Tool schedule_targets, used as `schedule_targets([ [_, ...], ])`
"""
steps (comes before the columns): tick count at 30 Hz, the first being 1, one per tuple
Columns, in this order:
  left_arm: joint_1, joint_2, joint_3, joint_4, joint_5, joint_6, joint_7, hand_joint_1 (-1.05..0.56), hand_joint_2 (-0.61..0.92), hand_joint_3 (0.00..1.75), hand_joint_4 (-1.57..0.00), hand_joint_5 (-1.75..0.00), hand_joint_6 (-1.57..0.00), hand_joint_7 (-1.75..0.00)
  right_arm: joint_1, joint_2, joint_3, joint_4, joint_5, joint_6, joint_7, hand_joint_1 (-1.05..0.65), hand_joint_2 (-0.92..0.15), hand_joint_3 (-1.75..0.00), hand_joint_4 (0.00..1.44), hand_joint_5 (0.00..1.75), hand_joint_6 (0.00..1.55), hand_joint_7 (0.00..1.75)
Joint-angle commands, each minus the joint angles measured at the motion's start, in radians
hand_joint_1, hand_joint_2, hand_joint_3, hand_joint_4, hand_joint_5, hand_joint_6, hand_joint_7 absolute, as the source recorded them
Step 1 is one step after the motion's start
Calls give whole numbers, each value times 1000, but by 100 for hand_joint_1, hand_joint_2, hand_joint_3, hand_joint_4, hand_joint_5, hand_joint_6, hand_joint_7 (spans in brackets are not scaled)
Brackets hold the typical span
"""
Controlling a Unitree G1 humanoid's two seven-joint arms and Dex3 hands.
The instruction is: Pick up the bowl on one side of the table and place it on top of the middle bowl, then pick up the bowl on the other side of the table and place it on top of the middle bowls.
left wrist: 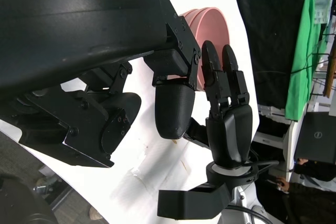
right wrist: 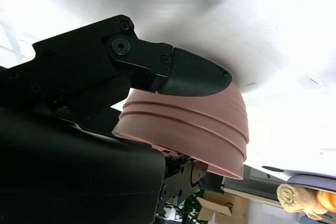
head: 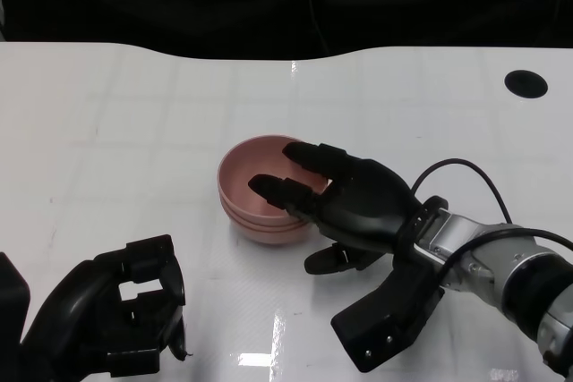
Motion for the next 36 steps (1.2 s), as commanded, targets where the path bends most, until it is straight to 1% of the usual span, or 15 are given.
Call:
schedule_targets([
  [1,4,15,-2,1,2,6,-3,19,74,123,-79,-175,-69,-175,-6,-29,-15,-40,10,-2,14,-101,-92,-83,0,0,0,0],
  [9,3,16,0,-2,2,9,0,19,75,121,-81,-175,-70,-175,11,-98,-82,-164,66,-37,64,-96,-92,-74,0,0,0,0],
  [12,2,19,1,1,5,7,-1,20,75,120,-80,-175,-70,-175,30,-143,-132,-228,122,-87,120,-91,-92,-63,0,0,0,0],
  [14,2,16,6,5,-1,6,-2,20,76,119,-80,-175,-70,-175,54,-171,-170,-265,152,-129,99,-85,-92,-51,6,3,10,4],
  [16,1,11,11,14,-9,-6,-9,20,76,118,-81,-175,-71,-175,84,-191,-204,-288,166,-156,48,-70,-92,-33,45,18,40,9],
  [17,1,9,14,19,-12,-15,-11,20,76,118,-81,-175,-71,-175,108,-197,-230,-304,191,-169,40,-67,-92,-29,55,22,47,10],
  [18,0,7,16,25,-14,-28,-16,21,76,119,-82,-175,-72,-175,135,-202,-259,-326,223,-178,47,-59,-92,-23,73,36,63,12],
  [20,-1,5,20,37,-17,-51,-25,22,77,120,-84,-175,-72,-175,197,-213,-317,-383,308,-192,99,-51,-92,-20,82,52,79,13],
  [21,-1,5,21,40,-19,-55,-28,21,76,121,-84,-175,-73,-175,216,-215,-335,-403,334,-196,121,-50,-92,-19,83,55,83,13],
  [24,1,4,26,39,-25,-53,-22,21,74,126,-86,-175,-73,-175,337,-196,-443,-489,519,-216,192,-43,-91,-11,87,69,98,16],
  [28,3,-3,30,39,-24,-57,-11,21,73,128,-87,-175,-73,-175,470,-163,-543,-606,686,-199,262,-36,-92,-7,88,79,108,19],
  [32,7,-21,36,28,-21,-63,10,22,69,136,-90,-175,-74,-175,609,-141,-625,-753,822,-98,355,-39,-92,-15,88,90,111,21],
  [33,8,-23,38,27,-23,-60,13,22,68,139,-91,-175,-75,-175,647,-134,-644,-789,878,-71,390,-39,-92,-22,83,106,109,25],
  [35,8,-25,42,24,-26,-56,15,22,67,141,-91,-175,-75,-175,711,-109,-684,-855,995,2,452,-40,-92,-27,78,119,106,30],
  [36,8,-25,44,22,-28,-54,15,21,67,142,-90,-175,-75,-175,743,-86,-709,-887,1069,51,478,-41,-92,-29,77,125,101,43],
])
